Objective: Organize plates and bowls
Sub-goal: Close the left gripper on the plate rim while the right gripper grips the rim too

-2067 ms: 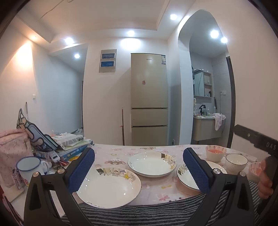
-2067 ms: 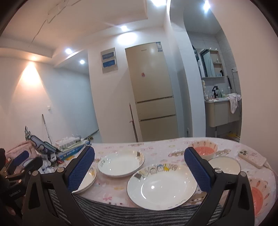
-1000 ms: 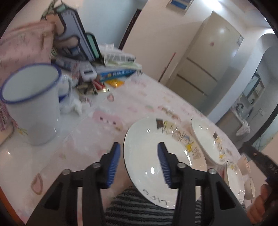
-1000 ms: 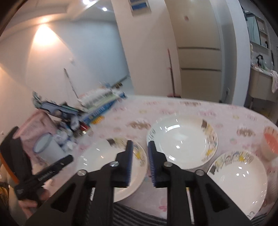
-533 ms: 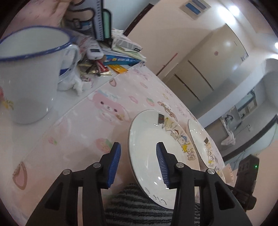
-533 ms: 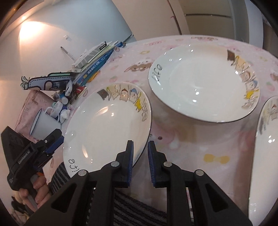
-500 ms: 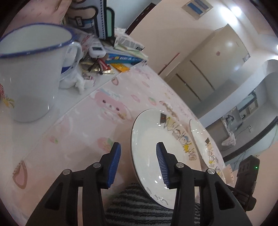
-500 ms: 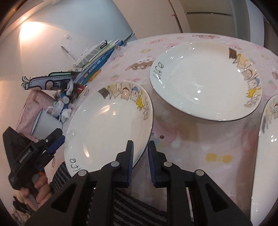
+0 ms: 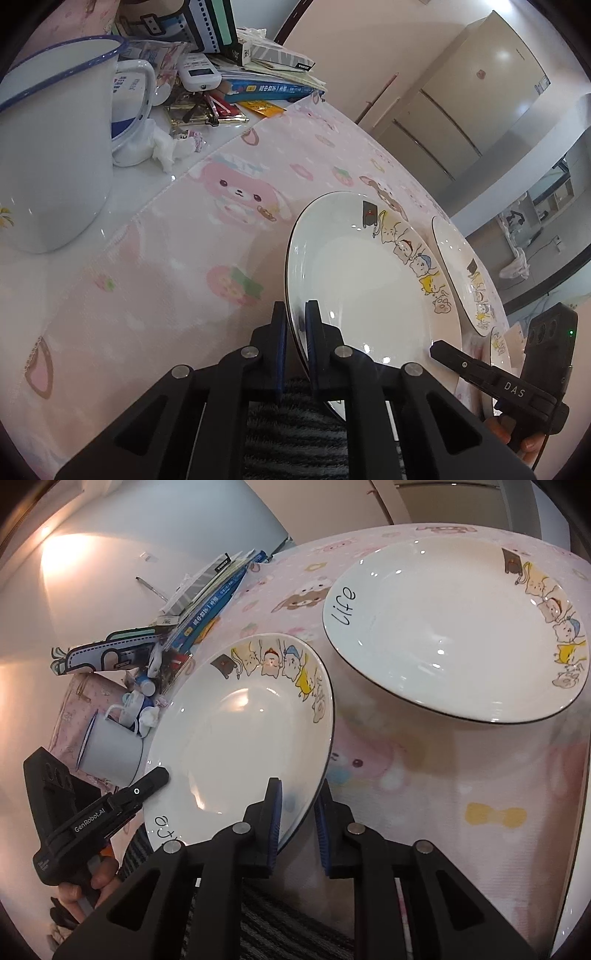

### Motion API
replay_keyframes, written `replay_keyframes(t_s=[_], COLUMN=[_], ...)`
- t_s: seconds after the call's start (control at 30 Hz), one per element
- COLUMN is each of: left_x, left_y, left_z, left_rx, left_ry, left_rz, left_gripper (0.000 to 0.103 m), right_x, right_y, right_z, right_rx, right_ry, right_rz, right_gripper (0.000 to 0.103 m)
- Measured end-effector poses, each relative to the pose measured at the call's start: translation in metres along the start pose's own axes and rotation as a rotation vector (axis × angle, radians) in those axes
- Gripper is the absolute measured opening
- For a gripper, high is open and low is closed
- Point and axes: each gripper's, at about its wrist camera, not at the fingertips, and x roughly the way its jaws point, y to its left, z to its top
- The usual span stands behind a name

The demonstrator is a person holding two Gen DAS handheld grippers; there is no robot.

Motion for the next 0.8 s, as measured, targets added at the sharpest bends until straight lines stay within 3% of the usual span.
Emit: replay_keyframes(t_s=[0.07,0.33,0.53,0.7,0.8], left_x=[0.005,0.003,-0.013,-0.036,-0.059], left_y=[0.000,-0.005,-0.015,-0.038,-0.048], left_z=[0.001,-0.002,-0.004,-0.008,-0.011], left_rx=[0.002,0.032,0.101,0.185,0.195], left_ry=[0.032,0.020,-0.043,-0.118,-0.167], left_rz=[-0.020,-0.006,-0.030,0.037,0.030], left_gripper=[0.011,0.012,0.013,0.013,0.014], right_x=[0.000,-0.002,-0.015,-0.035,-0.054], right_y=[0.003,0.008,0.014,0.023,0.032], right_z=[-0.001,-0.005,-0.010,-0.014,-0.014], right_rx=[-0.017,-0.041,-0.081,-0.097,-0.121], right_ry=[-0.005,-0.028,-0.053,-0.092,-0.141], right_rz=[-0.012,-0.063,-0.100,-0.106,-0.100], right_gripper=[0.017,0.016,0.017,0.017,0.017])
